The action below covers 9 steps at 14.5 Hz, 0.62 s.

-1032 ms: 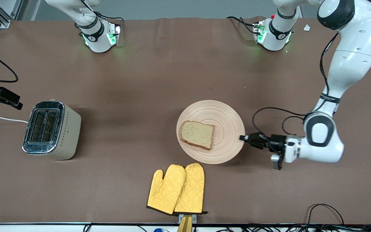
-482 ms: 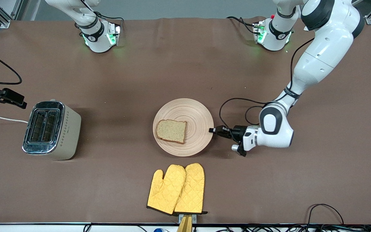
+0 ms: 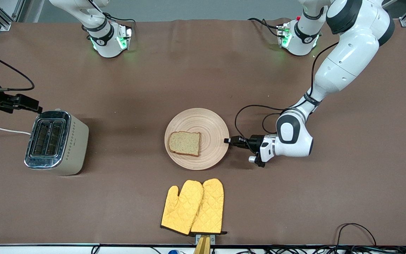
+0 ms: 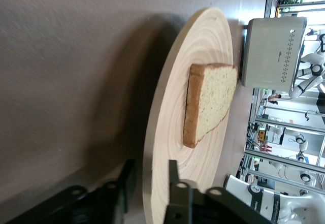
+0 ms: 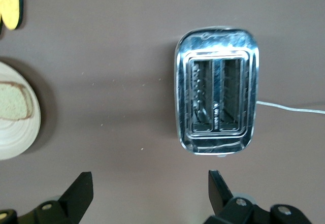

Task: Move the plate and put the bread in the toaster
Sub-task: 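Release the plate with the left gripper while the right gripper reaches the bread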

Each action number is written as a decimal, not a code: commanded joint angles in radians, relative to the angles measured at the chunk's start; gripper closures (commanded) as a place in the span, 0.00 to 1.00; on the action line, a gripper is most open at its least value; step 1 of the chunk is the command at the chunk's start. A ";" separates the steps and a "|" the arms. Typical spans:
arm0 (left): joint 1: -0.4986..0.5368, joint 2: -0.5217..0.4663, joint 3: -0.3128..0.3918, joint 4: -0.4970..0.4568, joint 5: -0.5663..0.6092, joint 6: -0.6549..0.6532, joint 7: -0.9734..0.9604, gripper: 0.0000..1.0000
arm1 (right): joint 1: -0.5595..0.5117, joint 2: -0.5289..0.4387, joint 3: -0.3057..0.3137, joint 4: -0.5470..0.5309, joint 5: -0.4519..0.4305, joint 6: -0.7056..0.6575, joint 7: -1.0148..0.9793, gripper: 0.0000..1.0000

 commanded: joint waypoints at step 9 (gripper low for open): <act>0.173 -0.158 -0.007 0.191 0.422 0.002 -0.587 0.00 | 0.315 0.086 0.000 -0.105 0.055 0.264 0.242 0.00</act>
